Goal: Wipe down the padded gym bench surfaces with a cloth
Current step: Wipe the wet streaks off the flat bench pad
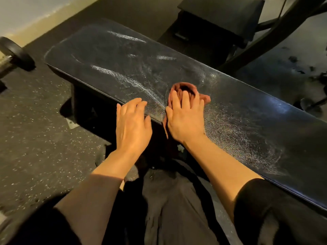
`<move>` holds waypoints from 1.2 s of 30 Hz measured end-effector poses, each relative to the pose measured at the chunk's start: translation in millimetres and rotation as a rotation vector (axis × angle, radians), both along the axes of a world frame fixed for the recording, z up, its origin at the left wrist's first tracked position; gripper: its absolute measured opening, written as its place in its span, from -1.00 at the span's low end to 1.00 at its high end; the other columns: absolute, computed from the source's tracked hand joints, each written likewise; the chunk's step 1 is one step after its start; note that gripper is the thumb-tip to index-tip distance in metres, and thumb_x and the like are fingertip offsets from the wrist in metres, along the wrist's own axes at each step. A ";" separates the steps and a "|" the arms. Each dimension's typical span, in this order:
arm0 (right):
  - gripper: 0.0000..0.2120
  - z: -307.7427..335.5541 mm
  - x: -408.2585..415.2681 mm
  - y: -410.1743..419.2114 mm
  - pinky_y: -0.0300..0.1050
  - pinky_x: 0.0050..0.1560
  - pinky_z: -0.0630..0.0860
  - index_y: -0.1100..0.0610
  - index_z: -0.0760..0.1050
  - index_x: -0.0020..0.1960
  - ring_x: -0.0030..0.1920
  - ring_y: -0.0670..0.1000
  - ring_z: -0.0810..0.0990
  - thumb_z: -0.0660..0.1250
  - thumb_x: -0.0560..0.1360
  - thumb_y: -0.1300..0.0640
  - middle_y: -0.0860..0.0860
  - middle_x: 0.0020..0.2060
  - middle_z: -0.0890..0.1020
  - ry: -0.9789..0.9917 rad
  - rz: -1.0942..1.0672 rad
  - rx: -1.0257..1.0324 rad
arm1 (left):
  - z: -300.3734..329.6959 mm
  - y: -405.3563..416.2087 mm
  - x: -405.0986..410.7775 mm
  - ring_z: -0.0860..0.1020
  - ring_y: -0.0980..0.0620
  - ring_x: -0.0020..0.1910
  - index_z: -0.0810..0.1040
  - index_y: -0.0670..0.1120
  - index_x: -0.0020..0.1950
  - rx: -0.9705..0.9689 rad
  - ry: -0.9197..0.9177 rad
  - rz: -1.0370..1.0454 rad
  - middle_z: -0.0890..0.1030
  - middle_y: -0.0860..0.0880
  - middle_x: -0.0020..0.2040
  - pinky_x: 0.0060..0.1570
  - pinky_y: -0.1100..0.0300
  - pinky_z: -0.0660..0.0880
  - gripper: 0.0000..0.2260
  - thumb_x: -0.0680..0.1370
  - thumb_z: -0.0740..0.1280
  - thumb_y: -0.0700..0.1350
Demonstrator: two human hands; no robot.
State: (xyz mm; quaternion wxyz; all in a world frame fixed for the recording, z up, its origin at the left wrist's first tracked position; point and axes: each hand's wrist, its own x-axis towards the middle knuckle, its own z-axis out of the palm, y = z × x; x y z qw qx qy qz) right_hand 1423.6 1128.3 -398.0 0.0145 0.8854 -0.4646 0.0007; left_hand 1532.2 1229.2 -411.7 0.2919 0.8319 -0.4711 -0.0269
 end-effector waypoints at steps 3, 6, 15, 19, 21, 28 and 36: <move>-0.47 -5.4 67.4 4.2 0.25 0.45 -0.07 0.03 -0.01 0.55 0.50 0.27 -0.09 -0.11 0.63 -0.11 0.11 0.51 0.14 -0.040 0.104 0.027 | 2.0 6.9 16.2 0.38 -0.11 0.33 0.46 -0.17 0.32 0.006 0.031 0.084 0.47 -0.12 0.32 0.44 -0.15 0.13 -0.63 0.52 0.30 -0.29; -0.48 -9.5 103.1 -5.1 0.24 0.45 -0.10 0.02 0.01 0.55 0.51 0.23 -0.10 -0.14 0.63 -0.10 0.08 0.51 0.13 -0.022 0.180 0.053 | 2.3 10.0 19.9 0.36 -0.09 0.33 0.42 -0.14 0.35 0.014 0.059 0.096 0.45 -0.09 0.33 0.45 -0.14 0.11 -0.59 0.51 0.25 -0.32; -0.45 -15.4 9.3 6.3 0.27 0.42 0.16 0.12 0.21 0.50 0.42 0.31 0.21 -0.10 0.60 -0.08 0.18 0.39 0.35 -0.018 0.347 -0.008 | -3.4 3.5 10.9 0.31 -0.12 0.40 0.42 -0.19 0.39 0.009 -0.003 0.062 0.42 -0.15 0.37 0.46 -0.14 0.12 -0.57 0.52 0.35 -0.21; -0.42 -9.9 39.6 -6.7 0.24 0.41 0.10 0.09 0.20 0.51 0.45 0.28 0.14 -0.19 0.58 -0.09 0.18 0.43 0.30 -0.032 0.247 0.007 | -4.1 -1.6 7.0 0.29 -0.12 0.40 0.40 -0.20 0.39 0.011 0.013 0.075 0.41 -0.15 0.37 0.44 -0.16 0.15 -0.58 0.52 0.31 -0.26; -0.47 -6.9 58.5 -23.3 0.22 0.45 0.01 0.02 0.07 0.54 0.50 0.25 0.00 -0.18 0.61 -0.09 0.13 0.50 0.18 -0.013 0.171 0.049 | -3.6 -2.1 6.6 0.29 -0.11 0.40 0.40 -0.20 0.39 0.007 0.024 0.078 0.41 -0.14 0.38 0.44 -0.15 0.15 -0.58 0.52 0.29 -0.28; -0.49 -11.1 67.6 -11.0 0.24 0.43 0.05 0.00 0.13 0.52 0.48 0.29 0.04 -0.17 0.61 -0.07 0.14 0.44 0.26 -0.083 0.251 -0.016 | -2.0 -2.7 10.0 0.34 -0.10 0.38 0.45 -0.19 0.35 -0.045 0.060 0.113 0.45 -0.13 0.35 0.47 -0.12 0.08 -0.64 0.54 0.25 -0.29; -0.45 -10.1 53.1 -68.3 0.32 0.41 -0.31 -0.06 0.10 0.53 0.52 0.25 -0.20 -0.26 0.59 -0.14 0.06 0.51 0.18 0.106 0.159 -0.116 | -2.0 -2.1 6.0 0.35 -0.10 0.37 0.46 -0.20 0.34 -0.045 0.019 0.072 0.45 -0.14 0.34 0.47 -0.07 0.01 -0.63 0.53 0.26 -0.31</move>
